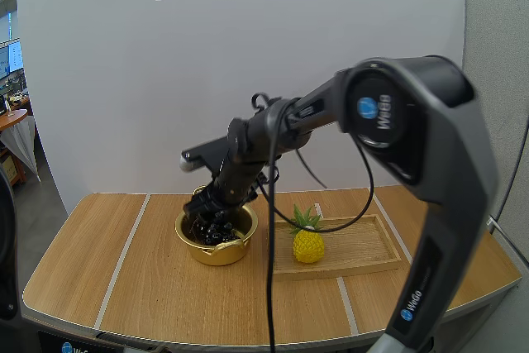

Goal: Open the pot, put the grape inside, and close it

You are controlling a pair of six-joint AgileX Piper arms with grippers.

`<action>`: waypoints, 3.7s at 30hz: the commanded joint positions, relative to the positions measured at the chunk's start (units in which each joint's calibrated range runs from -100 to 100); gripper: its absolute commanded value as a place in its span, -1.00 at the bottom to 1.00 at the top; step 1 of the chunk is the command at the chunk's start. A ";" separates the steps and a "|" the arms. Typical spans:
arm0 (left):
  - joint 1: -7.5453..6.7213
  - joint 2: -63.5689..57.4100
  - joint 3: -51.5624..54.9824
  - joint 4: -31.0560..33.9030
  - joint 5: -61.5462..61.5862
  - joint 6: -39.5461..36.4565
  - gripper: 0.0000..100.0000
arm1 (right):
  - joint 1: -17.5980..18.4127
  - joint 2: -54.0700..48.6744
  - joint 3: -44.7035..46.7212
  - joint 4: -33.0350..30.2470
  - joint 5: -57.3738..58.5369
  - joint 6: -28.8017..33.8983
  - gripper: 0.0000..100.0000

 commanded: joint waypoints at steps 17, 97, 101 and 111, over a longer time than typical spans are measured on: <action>-0.12 -0.03 -0.42 0.48 -2.01 -0.34 -1.00 | 0.03 -40.94 0.42 2.50 26.62 0.12 1.00; -0.12 -0.02 -0.42 -1.01 19.90 -0.34 -1.00 | -5.76 -99.55 31.42 -8.66 60.23 10.35 -1.00; -0.12 0.95 -0.42 -2.55 23.31 -1.18 -1.00 | -5.76 -99.55 31.42 -8.77 60.23 10.35 -1.00; -0.12 1.82 7.41 -3.98 23.31 -5.26 -1.00 | -5.76 -99.55 31.44 -9.11 59.38 10.35 -1.00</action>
